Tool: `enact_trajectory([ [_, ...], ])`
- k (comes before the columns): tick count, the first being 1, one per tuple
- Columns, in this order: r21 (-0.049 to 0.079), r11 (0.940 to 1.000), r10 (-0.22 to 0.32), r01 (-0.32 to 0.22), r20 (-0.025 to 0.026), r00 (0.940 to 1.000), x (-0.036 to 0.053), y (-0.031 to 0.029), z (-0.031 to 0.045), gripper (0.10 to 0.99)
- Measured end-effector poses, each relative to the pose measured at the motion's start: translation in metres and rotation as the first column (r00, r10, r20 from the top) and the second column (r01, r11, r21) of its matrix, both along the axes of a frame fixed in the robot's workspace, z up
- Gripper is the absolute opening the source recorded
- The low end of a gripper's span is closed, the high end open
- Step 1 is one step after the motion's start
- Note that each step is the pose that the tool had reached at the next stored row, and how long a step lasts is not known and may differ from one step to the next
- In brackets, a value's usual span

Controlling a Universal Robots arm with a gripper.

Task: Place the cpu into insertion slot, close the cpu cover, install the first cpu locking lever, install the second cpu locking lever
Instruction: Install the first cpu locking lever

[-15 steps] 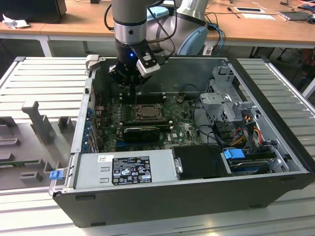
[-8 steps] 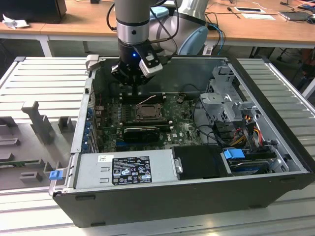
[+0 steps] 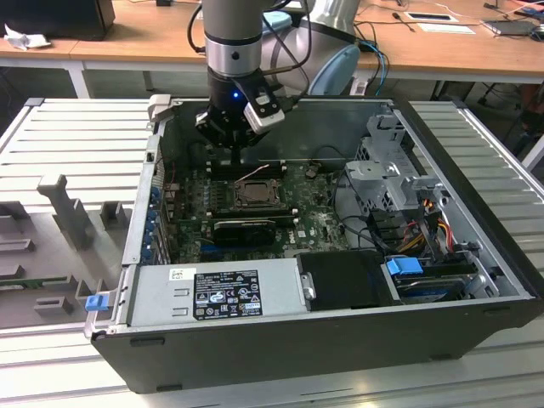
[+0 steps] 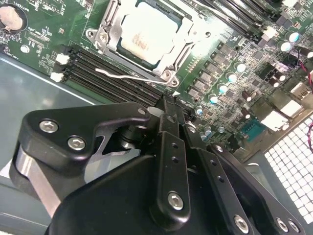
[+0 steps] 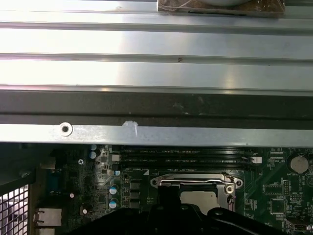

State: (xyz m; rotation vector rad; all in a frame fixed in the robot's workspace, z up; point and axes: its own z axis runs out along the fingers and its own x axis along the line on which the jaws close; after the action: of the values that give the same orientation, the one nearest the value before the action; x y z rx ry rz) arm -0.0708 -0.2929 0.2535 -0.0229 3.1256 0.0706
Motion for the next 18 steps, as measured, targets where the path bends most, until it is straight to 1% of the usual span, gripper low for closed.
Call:
enact_trajectory([
  [8, 0.000, 1.0000, 0.000, 0.000, 0.0000, 1.0000, 0.0048, 0.0000, -0.0001, 0.106],
  [9, 0.002, 1.0000, 0.000, 0.000, 0.0001, 1.0000, 0.0053, 0.0000, -0.0004, 0.106],
  [10, 0.008, 1.0000, 0.000, 0.000, 0.0000, 1.0000, 0.0058, 0.0000, -0.0007, 0.106],
  [12, 0.026, 0.9997, 0.000, 0.000, -0.0001, 1.0000, 0.0072, 0.0000, -0.0015, 0.106],
  [18, 0.050, 0.9988, 0.000, 0.000, -0.0001, 1.0000, 0.0126, -0.0003, -0.0063, 0.106],
])
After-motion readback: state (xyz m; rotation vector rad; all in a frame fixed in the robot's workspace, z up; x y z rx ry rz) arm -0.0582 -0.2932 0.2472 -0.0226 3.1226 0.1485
